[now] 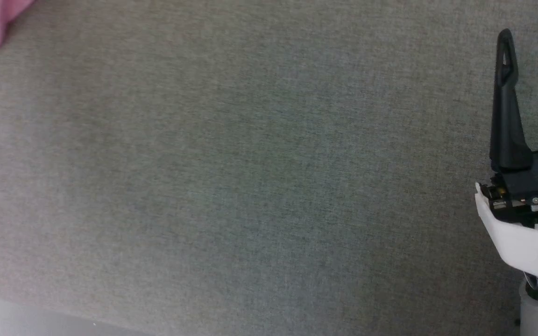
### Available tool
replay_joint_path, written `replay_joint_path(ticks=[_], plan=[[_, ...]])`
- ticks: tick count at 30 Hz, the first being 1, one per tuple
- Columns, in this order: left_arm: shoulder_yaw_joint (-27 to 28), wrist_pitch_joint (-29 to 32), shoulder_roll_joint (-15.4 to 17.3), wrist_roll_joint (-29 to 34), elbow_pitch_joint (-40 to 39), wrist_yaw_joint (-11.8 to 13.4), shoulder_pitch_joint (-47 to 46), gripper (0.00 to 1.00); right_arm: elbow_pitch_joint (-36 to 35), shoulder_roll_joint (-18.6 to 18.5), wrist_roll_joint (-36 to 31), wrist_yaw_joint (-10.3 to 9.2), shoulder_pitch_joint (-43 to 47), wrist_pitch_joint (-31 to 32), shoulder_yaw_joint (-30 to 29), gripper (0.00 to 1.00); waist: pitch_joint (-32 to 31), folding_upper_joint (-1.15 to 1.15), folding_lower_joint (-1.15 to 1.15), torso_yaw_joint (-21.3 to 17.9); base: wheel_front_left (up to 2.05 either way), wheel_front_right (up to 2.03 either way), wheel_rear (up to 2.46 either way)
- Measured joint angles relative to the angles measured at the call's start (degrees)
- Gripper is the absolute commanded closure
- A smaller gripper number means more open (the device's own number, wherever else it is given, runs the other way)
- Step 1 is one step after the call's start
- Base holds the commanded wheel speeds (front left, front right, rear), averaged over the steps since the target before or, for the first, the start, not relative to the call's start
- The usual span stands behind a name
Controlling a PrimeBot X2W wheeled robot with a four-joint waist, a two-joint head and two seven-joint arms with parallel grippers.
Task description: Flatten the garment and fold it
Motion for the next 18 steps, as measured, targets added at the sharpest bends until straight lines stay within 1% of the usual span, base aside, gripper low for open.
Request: replay_joint_path(ticks=[2,3,5,8,11,12,13,18], plan=[[-2.0,4.8,1.0,-3.5,0.2,-0.1,-0.6,0.00,-0.8,0.0,-0.5,0.00,-0.1,-0.3,0.2,0.00,1.5,0.00,0.00,-0.6,0.00,0.00,0.00],[-2.4,6.4,1.1,-5.7,0.1,-0.1,-0.6,0.00,-1.1,0.1,-0.7,0.00,-0.2,-0.3,0.4,0.00,2.2,0.00,0.00,-0.9,0.00,0.00,0.00],[-4.9,8.7,1.8,-7.5,-0.8,-0.1,-0.4,0.00,-1.4,0.1,-0.8,0.00,-0.7,-0.4,0.7,0.00,3.4,0.00,0.00,-1.4,0.00,0.00,0.00],[-6.8,10.3,3.8,-9.9,-2.2,-0.1,-0.4,0.00,-1.3,0.2,-0.8,0.00,-0.9,-0.4,1.1,0.00,4.7,0.00,-0.01,-2.2,0.00,0.00,0.00],[-8.1,10.5,5.2,-11.3,-2.7,-0.1,-0.2,0.00,-1.2,0.2,-0.8,0.00,-1.1,-0.4,1.2,0.00,5.5,0.00,-0.02,-2.9,0.00,0.00,0.00],[-8.6,10.3,5.5,-11.5,-2.7,-0.1,-0.2,0.66,-1.1,0.3,-0.8,0.00,-1.2,-0.4,1.3,0.00,5.6,0.00,-0.02,-3.1,0.00,0.00,0.00],[-9.1,10.2,5.9,-11.7,-2.7,-0.1,-0.2,1.00,-0.9,0.3,-0.8,0.00,-1.2,-0.4,1.3,0.00,5.6,0.00,-0.02,-3.3,0.00,0.00,0.00],[-11.2,7.5,6.3,-12.1,-1.5,-0.1,-0.2,1.00,0.2,0.5,-0.7,0.00,-1.2,-0.4,1.1,0.00,3.9,0.00,0.00,-3.8,0.00,0.00,0.00]])
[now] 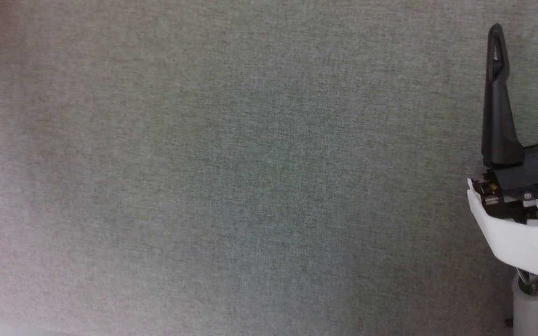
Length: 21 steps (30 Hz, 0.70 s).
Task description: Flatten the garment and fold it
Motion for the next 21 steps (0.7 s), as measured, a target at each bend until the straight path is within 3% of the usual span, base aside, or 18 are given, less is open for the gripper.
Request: replay_joint_path(ticks=[11,21], plan=[[-7.0,-6.5,2.8,0.5,-2.5,0.0,-1.1,1.00,3.1,1.2,2.8,0.00,2.4,0.0,-1.4,0.00,-9.5,0.00,-0.01,-0.1,0.00,0.00,0.00],[-21.9,-9.0,4.3,-3.0,-17.0,0.0,-6.8,1.00,5.1,1.2,8.1,0.00,7.6,0.0,-4.1,0.00,-20.3,0.00,-0.02,0.3,0.00,0.00,0.00]])
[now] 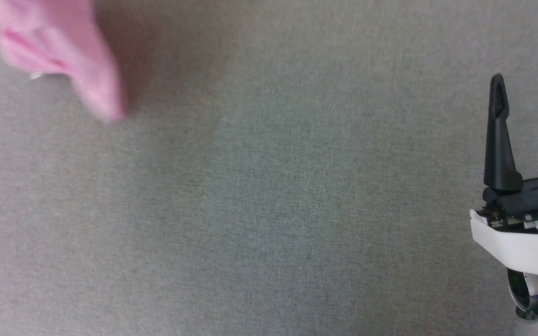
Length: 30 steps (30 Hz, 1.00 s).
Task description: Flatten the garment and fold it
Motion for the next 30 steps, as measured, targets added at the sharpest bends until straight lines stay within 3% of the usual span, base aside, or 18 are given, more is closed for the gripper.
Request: replay_joint_path(ticks=[8,19,30], plan=[[-10.1,-0.3,-2.8,-4.4,-9.9,0.0,-4.9,1.00,0.6,0.0,2.7,0.00,1.7,0.0,-1.1,0.00,-7.0,0.00,-0.01,-1.4,0.00,0.00,0.00],[-22.9,-6.6,-11.1,-10.7,-15.5,0.0,-6.1,1.00,1.2,0.1,5.5,0.00,4.1,0.0,-2.7,0.00,-10.7,0.00,0.01,-11.0,0.00,0.00,0.00],[-36.7,-15.3,-14.8,-13.4,-17.0,0.0,7.6,1.00,1.6,0.0,6.9,-0.01,5.3,0.0,-4.6,0.00,-12.3,0.00,0.01,-19.9,0.00,0.00,0.00]])
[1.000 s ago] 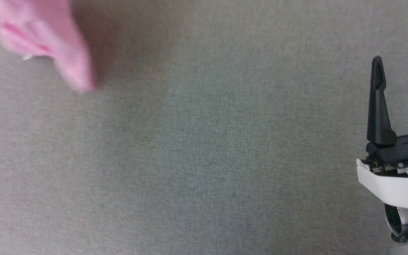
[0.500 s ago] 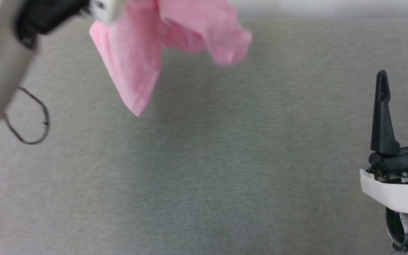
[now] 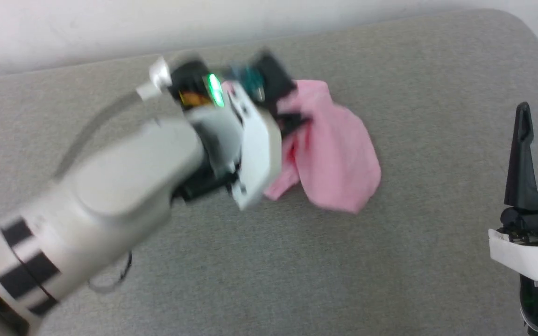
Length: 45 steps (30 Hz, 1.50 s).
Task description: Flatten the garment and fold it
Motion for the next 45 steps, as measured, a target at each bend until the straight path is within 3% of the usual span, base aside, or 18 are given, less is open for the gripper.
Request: replay_joint_path(ticks=[4,10,16,17,18,22,25,31,36,40,45], plan=[[-2.5,0.2,-2.1,0.4,1.5,0.0,7.9,1.00,0.2,0.0,-0.1,0.00,0.3,0.0,-0.1,0.00,0.2,0.00,0.00,-0.6,0.00,0.00,0.00],[-3.0,7.5,-4.0,8.2,0.3,0.0,24.2,1.00,0.8,0.0,-0.1,0.00,0.3,0.0,-0.1,0.00,1.1,0.00,0.01,-0.2,0.00,0.00,0.00],[-3.1,8.0,-5.3,10.1,-1.4,0.0,30.0,1.00,1.9,0.0,-1.1,0.00,0.3,0.0,-0.1,0.00,0.4,0.00,0.00,1.0,0.00,0.00,0.00],[-3.1,6.1,-5.3,10.5,-0.7,0.0,29.9,0.22,2.1,0.0,-1.1,0.00,0.4,0.0,-0.1,0.00,0.0,0.00,0.00,1.2,0.00,0.00,0.00],[-3.2,3.4,-5.3,11.1,0.3,0.0,29.7,0.00,2.2,0.0,-1.1,0.01,0.5,0.0,-0.1,0.00,-0.4,0.00,0.00,1.4,0.00,0.00,0.00],[-0.5,-7.7,-6.0,13.0,3.4,0.6,29.4,0.00,2.6,0.0,-1.5,0.01,1.8,0.0,-0.1,0.00,-2.4,0.00,0.00,2.3,0.00,0.00,0.00],[2.3,-15.8,-7.0,16.0,3.4,4.4,29.2,0.00,2.7,0.0,-1.6,0.01,3.2,0.0,-0.4,0.00,-4.1,0.00,0.00,3.0,0.00,0.00,0.00],[8.6,-29.2,-7.2,21.7,2.7,16.0,29.4,0.00,3.1,0.0,-1.8,0.00,5.0,0.0,-0.8,0.00,-6.8,0.00,-0.01,5.1,0.00,0.00,0.00],[17.7,-31.4,-7.7,24.0,0.7,25.9,32.1,0.00,4.3,0.0,-1.9,0.01,5.5,0.0,-1.4,0.00,-7.9,0.00,-0.01,7.2,0.00,0.00,0.00],[27.1,-31.4,-8.2,30.1,-5.1,32.9,36.6,0.00,5.4,0.0,-1.8,0.01,5.6,0.0,-2.3,0.00,-8.2,0.00,-0.01,8.6,0.00,0.00,0.00],[36.1,-31.4,-8.6,35.4,-9.0,37.0,45.3,0.00,8.0,0.0,0.2,0.01,6.2,0.0,-3.2,0.00,-8.3,0.00,0.00,9.9,0.00,0.00,0.00]])
